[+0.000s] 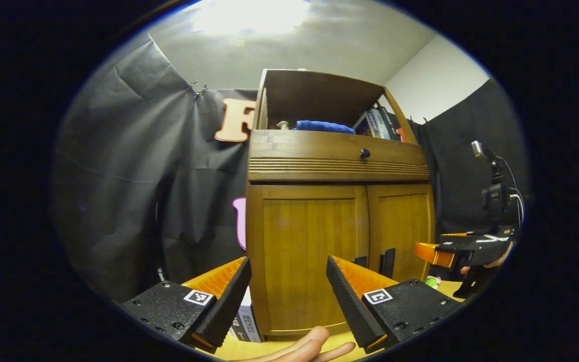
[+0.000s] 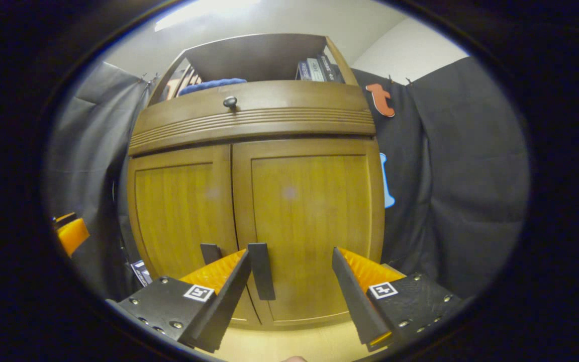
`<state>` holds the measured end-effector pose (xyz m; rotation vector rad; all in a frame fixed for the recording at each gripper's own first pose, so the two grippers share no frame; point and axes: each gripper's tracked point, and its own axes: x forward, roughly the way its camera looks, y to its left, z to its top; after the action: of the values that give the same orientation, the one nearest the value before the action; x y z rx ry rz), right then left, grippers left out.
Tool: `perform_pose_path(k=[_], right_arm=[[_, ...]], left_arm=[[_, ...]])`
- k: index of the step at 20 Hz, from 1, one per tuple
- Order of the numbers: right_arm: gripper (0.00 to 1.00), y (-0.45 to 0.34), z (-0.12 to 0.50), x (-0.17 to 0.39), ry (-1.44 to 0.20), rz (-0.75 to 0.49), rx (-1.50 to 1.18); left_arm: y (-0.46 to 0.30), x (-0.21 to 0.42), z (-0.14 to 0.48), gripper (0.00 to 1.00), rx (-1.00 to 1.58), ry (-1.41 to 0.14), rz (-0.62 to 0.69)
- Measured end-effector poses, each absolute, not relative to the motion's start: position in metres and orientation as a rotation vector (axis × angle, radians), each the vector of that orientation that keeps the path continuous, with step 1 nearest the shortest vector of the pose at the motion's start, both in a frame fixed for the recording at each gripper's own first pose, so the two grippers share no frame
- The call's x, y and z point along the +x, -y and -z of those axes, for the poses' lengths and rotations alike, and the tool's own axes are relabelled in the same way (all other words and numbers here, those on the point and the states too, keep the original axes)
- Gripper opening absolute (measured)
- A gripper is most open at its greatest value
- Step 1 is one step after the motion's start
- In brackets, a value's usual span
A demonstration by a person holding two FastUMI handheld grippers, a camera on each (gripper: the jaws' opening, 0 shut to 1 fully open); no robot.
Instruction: Open the right door of the double-door shoe cabinet with the right hand, and open the left door with the left hand.
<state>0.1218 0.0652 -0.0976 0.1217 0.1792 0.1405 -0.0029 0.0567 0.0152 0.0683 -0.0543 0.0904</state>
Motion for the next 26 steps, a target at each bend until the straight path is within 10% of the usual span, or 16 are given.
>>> perform_pose_path(k=[16,19,21,26], right_arm=[[0.94,-0.119,0.162,0.192,-0.315,-0.206,0.199],[0.7,-0.137,0.158,0.191,-0.324,-0.28,0.276],[0.35,-0.141,0.164,0.192,-0.316,-0.307,0.196],[0.31,-0.139,0.18,0.19,-0.348,-0.281,0.092]], left_arm=[[-0.066,-0.009,-0.023,0.92,0.021,0.063,-0.041],[-0.063,-0.012,-0.028,0.92,0.025,0.077,-0.019],[-0.06,-0.015,-0.03,0.91,0.015,0.082,-0.001],[-0.058,-0.022,-0.04,0.91,-0.027,0.103,0.033]])
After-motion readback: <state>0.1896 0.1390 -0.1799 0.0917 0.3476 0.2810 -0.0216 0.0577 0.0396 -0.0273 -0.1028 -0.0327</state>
